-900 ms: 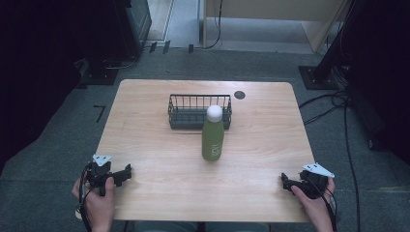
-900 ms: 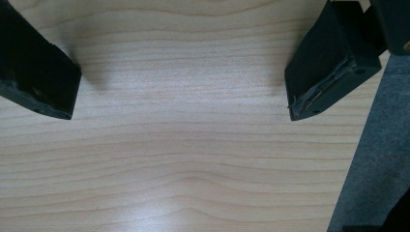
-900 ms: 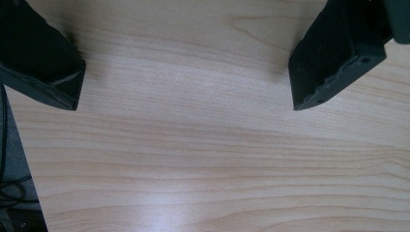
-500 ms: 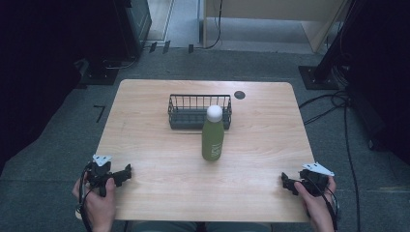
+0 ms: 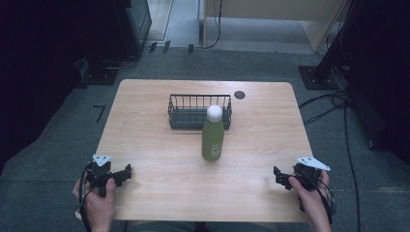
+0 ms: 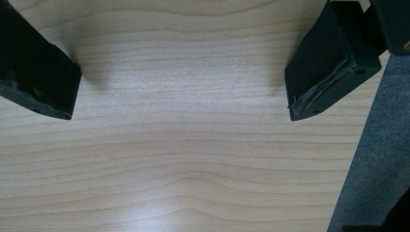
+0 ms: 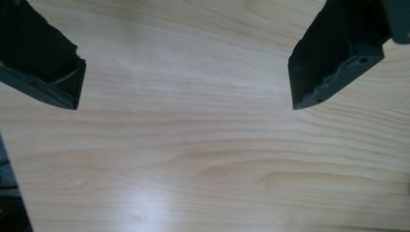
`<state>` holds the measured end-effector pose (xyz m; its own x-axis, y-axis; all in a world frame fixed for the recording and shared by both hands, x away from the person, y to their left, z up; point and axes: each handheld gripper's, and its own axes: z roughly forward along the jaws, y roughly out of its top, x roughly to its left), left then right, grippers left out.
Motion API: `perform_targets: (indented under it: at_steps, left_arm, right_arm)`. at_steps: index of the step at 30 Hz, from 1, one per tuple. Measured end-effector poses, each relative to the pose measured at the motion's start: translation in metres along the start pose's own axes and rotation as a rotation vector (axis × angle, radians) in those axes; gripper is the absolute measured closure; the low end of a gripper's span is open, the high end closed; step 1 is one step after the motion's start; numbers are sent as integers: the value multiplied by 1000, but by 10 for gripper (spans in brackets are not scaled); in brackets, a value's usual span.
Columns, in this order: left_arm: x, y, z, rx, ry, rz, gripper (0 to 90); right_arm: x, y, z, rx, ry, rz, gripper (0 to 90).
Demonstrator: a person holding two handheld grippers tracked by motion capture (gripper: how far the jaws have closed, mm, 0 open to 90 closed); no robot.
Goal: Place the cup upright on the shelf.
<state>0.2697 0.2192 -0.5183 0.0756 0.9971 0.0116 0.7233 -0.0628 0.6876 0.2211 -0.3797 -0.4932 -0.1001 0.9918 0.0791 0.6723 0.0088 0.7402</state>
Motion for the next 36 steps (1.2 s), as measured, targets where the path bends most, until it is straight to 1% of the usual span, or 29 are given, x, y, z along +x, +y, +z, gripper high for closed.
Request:
perform_targets:
  at_steps: [1,2,3,4,5,6,7,8,9,10,12,13,14,15,16,17,18,19,20,21,22,25,26,27,28,29,30,33,36]
  left_arm:
    - [0,0,0,0,0,0,0]
    - [0,0,0,0,0,1,0]
    - [0,0,0,0,0,0,0]
    - [0,0,0,0,0,0,0]
    - [0,0,0,0,0,0,0]
    - [0,0,0,0,0,0,0]
    - [0,0,0,0,0,0,0]
    - [0,0,0,0,0,0,0]
    - [0,0,0,0,0,0,0]
    - [0,0,0,0,0,0,0]
    - [0,0,0,0,0,0,0]
    - [0,0,0,0,0,1,0]
    - [0,0,0,0,0,0,0]
    - [0,0,0,0,0,1,0]
    - [0,0,0,0,0,1,0]
    - [0,0,0,0,0,1,0]
    - [0,0,0,0,0,1,0]
    - [0,0,0,0,0,1,0]
    - [0,0,0,0,0,1,0]
    - [0,0,0,0,0,0,0]
    - [0,0,0,0,0,0,0]
    - [0,0,0,0,0,0,0]
    - [0,0,0,0,0,0,0]
    - [0,0,0,0,0,0,0]
    - [0,0,0,0,0,1,0]
    - [0,0,0,0,0,0,0]
    - [0,0,0,0,0,0,0]
    - [0,0,0,1,0,1,0]
    - [0,0,0,0,0,1,0]
  right_arm:
    - [4,3,1,-2,8,-11,0]
    - [13,9,2,-6,23,-33,0]
    - [18,12,2,-9,31,-41,0]
    - [18,12,2,-9,31,-41,0]
    - [28,19,3,-19,50,-62,0]
    - [28,19,3,-19,50,-62,0]
    - [36,24,4,-25,69,-77,0]
    - [36,24,4,-25,69,-77,0]
    - [45,28,5,-31,89,-89,0]
    - [45,28,5,-31,89,-89,0]
    - [53,31,6,-37,109,-98,0]
    - [61,34,8,-41,128,-109,0]
    - [61,34,8,-41,128,-109,0]
    - [68,35,10,-42,143,-111,0]
    - [68,35,10,-42,143,-111,0]
    - [73,36,12,-41,153,-115,0]
    - [73,36,12,-41,153,-115,0]
    - [79,38,13,-41,167,-121,0]
    - [79,38,13,-41,167,-121,0]
    - [85,39,14,-43,183,-125,0]
    - [85,39,14,-43,183,-125,0]
    - [94,41,14,-51,216,-139,0]
    - [101,42,15,-48,235,-146,0]
    - [101,42,15,-48,235,-146,0]
    - [104,43,15,-49,241,-154,0]
    - [111,44,15,-51,253,-165,0]
    - [111,44,15,-51,253,-165,0]
    - [122,46,17,-56,283,-174,0]
    - [128,46,19,-53,296,-180,0]
